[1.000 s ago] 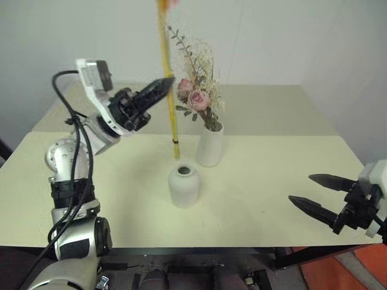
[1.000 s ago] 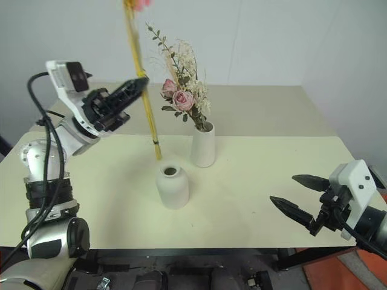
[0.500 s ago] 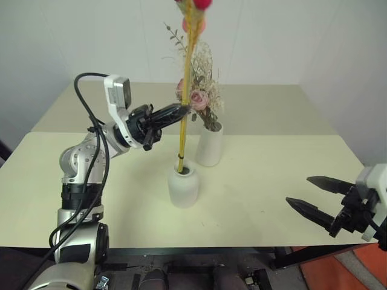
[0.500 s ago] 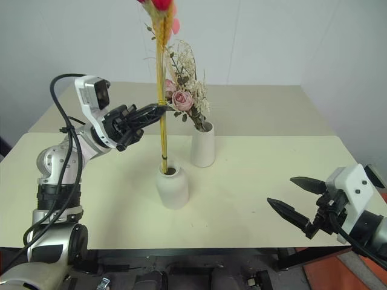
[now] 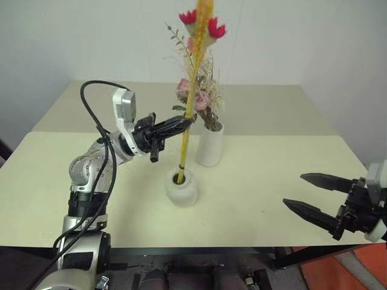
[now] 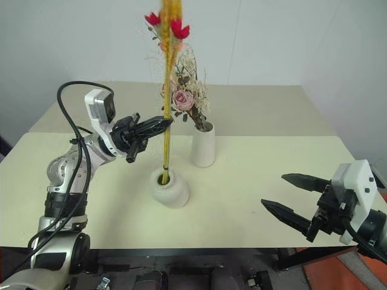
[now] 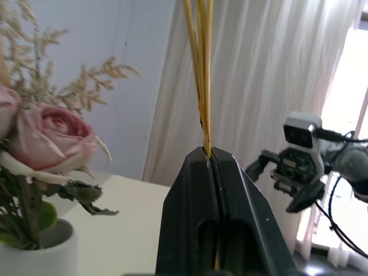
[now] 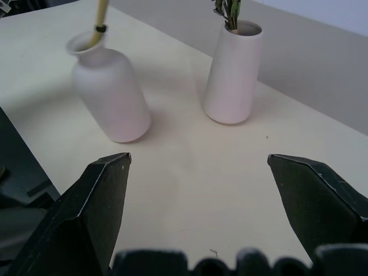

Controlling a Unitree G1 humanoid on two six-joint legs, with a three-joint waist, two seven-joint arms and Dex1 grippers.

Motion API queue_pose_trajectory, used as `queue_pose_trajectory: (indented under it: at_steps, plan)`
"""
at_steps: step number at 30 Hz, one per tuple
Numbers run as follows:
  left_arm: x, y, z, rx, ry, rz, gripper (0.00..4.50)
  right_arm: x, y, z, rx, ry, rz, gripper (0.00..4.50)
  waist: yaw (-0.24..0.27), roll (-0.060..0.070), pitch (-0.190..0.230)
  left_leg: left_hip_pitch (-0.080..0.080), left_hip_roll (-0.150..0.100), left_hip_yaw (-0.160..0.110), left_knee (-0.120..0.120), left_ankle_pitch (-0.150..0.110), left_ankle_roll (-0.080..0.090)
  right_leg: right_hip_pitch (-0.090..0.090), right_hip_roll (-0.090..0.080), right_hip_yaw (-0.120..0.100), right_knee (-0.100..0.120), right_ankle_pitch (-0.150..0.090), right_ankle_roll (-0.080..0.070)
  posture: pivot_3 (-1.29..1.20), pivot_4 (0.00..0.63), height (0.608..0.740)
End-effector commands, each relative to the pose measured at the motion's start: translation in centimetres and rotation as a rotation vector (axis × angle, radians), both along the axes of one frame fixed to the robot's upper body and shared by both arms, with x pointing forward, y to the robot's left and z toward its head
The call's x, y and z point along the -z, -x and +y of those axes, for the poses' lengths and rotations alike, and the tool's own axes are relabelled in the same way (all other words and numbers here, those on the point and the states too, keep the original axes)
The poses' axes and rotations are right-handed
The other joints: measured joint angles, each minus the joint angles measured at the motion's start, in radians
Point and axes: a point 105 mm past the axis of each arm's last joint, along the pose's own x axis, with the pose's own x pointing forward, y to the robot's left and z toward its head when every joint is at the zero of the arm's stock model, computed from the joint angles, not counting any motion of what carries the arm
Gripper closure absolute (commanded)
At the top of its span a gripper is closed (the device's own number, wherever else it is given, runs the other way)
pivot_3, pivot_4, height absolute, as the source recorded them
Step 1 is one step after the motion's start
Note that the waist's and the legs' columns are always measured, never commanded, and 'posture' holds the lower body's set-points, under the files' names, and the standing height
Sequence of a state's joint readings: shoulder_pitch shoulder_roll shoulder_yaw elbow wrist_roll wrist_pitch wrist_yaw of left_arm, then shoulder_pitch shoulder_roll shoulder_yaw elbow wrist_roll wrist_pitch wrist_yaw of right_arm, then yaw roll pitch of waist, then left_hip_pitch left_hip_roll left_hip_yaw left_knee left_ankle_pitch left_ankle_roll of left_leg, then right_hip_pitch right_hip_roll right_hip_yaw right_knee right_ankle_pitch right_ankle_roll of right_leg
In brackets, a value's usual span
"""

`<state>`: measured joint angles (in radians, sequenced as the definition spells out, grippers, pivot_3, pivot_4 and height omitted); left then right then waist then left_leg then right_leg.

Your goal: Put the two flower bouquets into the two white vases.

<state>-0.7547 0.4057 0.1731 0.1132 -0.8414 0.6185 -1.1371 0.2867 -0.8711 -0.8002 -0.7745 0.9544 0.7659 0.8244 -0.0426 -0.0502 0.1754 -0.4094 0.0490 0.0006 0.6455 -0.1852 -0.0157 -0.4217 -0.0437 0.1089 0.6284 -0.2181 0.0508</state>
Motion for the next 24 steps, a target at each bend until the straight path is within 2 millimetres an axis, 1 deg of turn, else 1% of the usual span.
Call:
queue_pose_trajectory:
  at_steps: [1, 6, 11, 18, 22, 24]
  plan:
    - [-1.7, 0.0, 0.2, -0.010, 0.024, -0.054, 4.46, -1.0, -0.1, -0.3, 0.018, 0.024, -0.065, 0.00, 0.000, 0.000, 0.000, 0.000, 0.000, 0.000, 0.000, 0.000, 0.000, 0.000, 0.000, 0.000, 0.000, 0.000, 0.000, 0.00, 0.150, 0.740]
    - [-1.3, 0.7, 0.2, 0.039, 0.008, -0.062, 4.46, -1.0, -0.2, -0.3, 0.023, 0.023, -0.068, 0.00, -0.001, 0.000, 0.000, 0.000, 0.000, 0.000, 0.000, 0.000, 0.000, 0.000, 0.000, 0.000, 0.000, 0.000, 0.000, 0.00, 0.150, 0.740]
    - [-1.5, 1.3, 0.7, 0.077, 0.029, -0.057, 4.46, -0.9, -0.2, -0.4, 0.030, 0.024, -0.068, 0.00, 0.000, 0.000, 0.000, 0.000, 0.000, 0.000, 0.000, 0.000, 0.000, 0.000, 0.000, 0.000, 0.000, 0.000, 0.000, 0.00, 0.150, 0.740]
    - [-1.0, 2.0, 1.0, 0.122, -0.023, -0.090, 4.46, -0.9, -0.3, -0.4, 0.033, 0.021, -0.071, 0.00, 0.000, 0.000, 0.000, 0.000, 0.000, 0.000, 0.000, 0.000, 0.000, 0.000, 0.000, 0.000, 0.000, 0.000, 0.000, 0.00, 0.150, 0.740]
    - [-0.5, 2.2, 1.2, 0.131, -0.059, -0.105, 4.46, -0.8, -0.4, -0.4, 0.037, 0.022, -0.070, 0.00, -0.001, 0.000, 0.000, 0.000, 0.000, 0.000, 0.000, 0.000, 0.000, 0.000, 0.000, 0.000, 0.000, 0.000, 0.000, 0.00, 0.150, 0.740]
    - [0.1, 2.2, 1.1, 0.134, -0.086, -0.107, 4.46, -0.8, -0.4, -0.3, 0.037, 0.021, -0.072, 0.00, 0.000, 0.000, 0.000, 0.000, 0.000, 0.000, 0.000, 0.000, 0.000, 0.000, 0.000, 0.000, 0.000, 0.000, 0.000, 0.00, 0.150, 0.740]
